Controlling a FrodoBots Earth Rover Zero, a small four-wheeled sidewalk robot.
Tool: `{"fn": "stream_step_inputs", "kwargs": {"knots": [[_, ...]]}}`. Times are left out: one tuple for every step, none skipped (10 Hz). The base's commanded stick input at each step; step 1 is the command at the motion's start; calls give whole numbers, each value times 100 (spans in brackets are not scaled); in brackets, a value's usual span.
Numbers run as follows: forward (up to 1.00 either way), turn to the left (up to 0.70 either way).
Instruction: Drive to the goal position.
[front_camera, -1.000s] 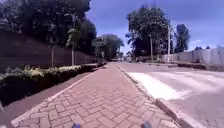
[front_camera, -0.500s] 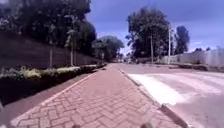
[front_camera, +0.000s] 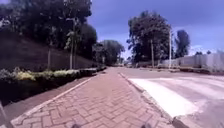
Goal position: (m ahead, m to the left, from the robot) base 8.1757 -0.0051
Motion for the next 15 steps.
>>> {"fn": "stream_step_inputs", "kwargs": {"knots": [[70,0],[70,0],[70,0],[70,0],[70,0],[70,0],[70,0],[70,0],[70,0],[70,0],[70,0],[70,0],[70,0],[70,0],[70,0]]}}
